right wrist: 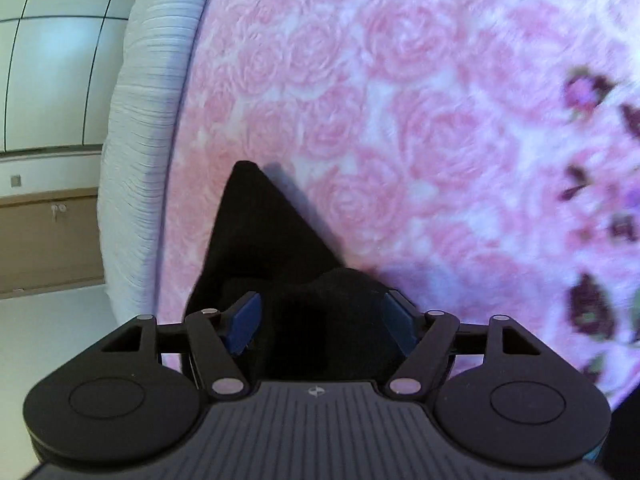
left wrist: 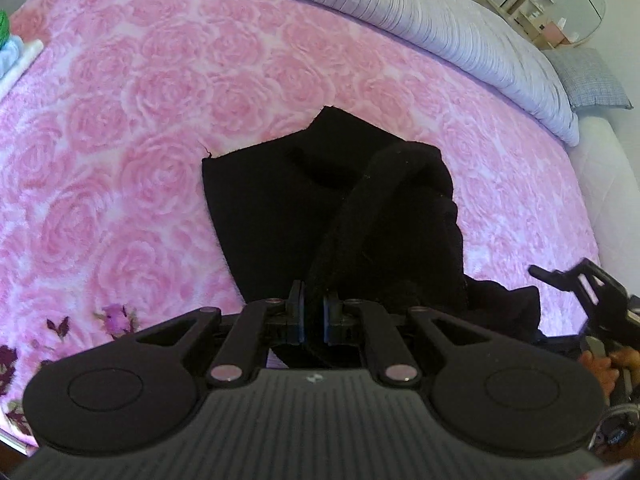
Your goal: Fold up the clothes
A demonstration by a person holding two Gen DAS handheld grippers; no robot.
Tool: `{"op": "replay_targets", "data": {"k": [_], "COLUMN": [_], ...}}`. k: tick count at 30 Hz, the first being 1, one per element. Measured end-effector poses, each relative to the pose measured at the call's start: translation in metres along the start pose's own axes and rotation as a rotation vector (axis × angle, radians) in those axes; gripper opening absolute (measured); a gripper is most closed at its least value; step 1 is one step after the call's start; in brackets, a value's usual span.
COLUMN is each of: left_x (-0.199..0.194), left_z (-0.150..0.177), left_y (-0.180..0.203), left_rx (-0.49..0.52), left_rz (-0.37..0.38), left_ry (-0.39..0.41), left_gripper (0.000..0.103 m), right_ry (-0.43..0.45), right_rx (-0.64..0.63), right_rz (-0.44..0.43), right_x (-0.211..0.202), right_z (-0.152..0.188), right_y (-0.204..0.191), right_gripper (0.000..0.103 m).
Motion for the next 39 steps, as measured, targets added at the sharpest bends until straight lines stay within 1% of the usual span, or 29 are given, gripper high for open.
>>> {"op": "replay_targets", "data": {"k": [1, 2, 3, 4, 5, 6, 7, 8, 10, 12, 14, 17, 21, 23, 25, 27, 29, 33, 35, 37, 39], "left_x": [0.001, 0.003, 0.005, 0.009, 0.013, 0.016, 0.019, 0.021, 0.022, 0.014, -0.002, -0.04, -0.105, -0.142, -0.179, -0.221, -0.263, -0.332, -0.355, -0.366, -0.368], "left_z": [0.001, 0.002, 0.003, 0.005, 0.007, 0.009, 0.011, 0.012, 0.013, 0.006, -0.011, -0.05, -0.11, -0.137, -0.16, -0.18, -0.192, -0.195, -0.189, -0.181, -0.172], "left_y": [0.0, -0.002, -0.005, -0.007, -0.01, -0.013, -0.014, -0.015, -0.014, -0.006, 0.007, 0.036, 0.084, 0.109, 0.128, 0.145, 0.157, 0.166, 0.163, 0.16, 0.157], "left_rx": [-0.007, -0.029, -0.054, -0.103, -0.151, -0.199, -0.245, -0.292, -0.367, -0.398, -0.385, -0.303, -0.153, -0.073, -0.019, 0.021, 0.049, 0.073, 0.07, 0.074, 0.07], "left_rz": [0.005, 0.017, 0.032, 0.064, 0.096, 0.129, 0.164, 0.199, 0.265, 0.324, 0.381, 0.463, 0.571, 0.614, 0.653, 0.706, 0.762, 0.836, 0.859, 0.85, 0.834], "left_ry": [-0.005, -0.012, -0.02, -0.039, -0.058, -0.076, -0.088, -0.1, -0.117, -0.109, -0.079, 0.001, 0.123, 0.191, 0.26, 0.338, 0.409, 0.517, 0.539, 0.544, 0.531], "left_gripper": [0.006, 0.006, 0.006, 0.006, 0.006, 0.006, 0.006, 0.006, 0.006, 0.005, 0.005, 0.005, 0.005, 0.005, 0.005, 0.005, 0.005, 0.005, 0.005, 0.005, 0.005], "right_ry": [-0.005, -0.029, -0.064, -0.099, -0.128, -0.146, -0.151, -0.148, -0.137, -0.111, -0.083, -0.012, 0.09, 0.141, 0.192, 0.222, 0.245, 0.292, 0.315, 0.339, 0.362], "right_rx": [0.007, -0.002, -0.009, 0.003, 0.027, 0.056, 0.085, 0.114, 0.147, 0.133, 0.113, 0.049, -0.045, -0.092, -0.139, -0.182, -0.223, -0.306, -0.347, -0.389, -0.431], "right_rz": [0.006, 0.042, 0.078, 0.088, 0.089, 0.088, 0.078, 0.065, 0.031, -0.014, -0.064, -0.172, -0.324, -0.4, -0.475, -0.516, -0.546, -0.606, -0.636, -0.666, -0.695], "right_x": [0.007, 0.013, 0.019, 0.021, 0.022, 0.02, 0.017, 0.016, 0.012, 0.005, -0.006, -0.036, -0.081, -0.105, -0.129, -0.151, -0.172, -0.215, -0.236, -0.258, -0.28], "right_z": [0.0, 0.0, 0.005, 0.012, 0.018, 0.023, 0.027, 0.03, 0.034, 0.032, 0.027, 0.011, -0.013, -0.024, -0.035, -0.035, -0.031, -0.024, -0.021, -0.017, -0.013], "right_y": [0.0, 0.001, 0.003, 0.006, 0.011, 0.018, 0.024, 0.03, 0.036, 0.026, 0.007, -0.045, -0.121, -0.159, -0.196, -0.219, -0.237, -0.272, -0.29, -0.308, -0.326], "right_gripper": [0.071, 0.067, 0.059, 0.039, 0.028, 0.025, 0.02, 0.018, 0.016, 0.015, 0.014, 0.014, 0.014, 0.014, 0.014, 0.014, 0.014, 0.014, 0.014, 0.014, 0.014]}}
Point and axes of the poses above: each gripper's, at about its wrist camera, not at the fingertips, and x roughly the way its jaws point, y to its right, z to its underside, the point moved 8 cm from there along x, roughly the way its jaws point, and after that the axes turned 5 degrees about -x, right-handed, at the moved point
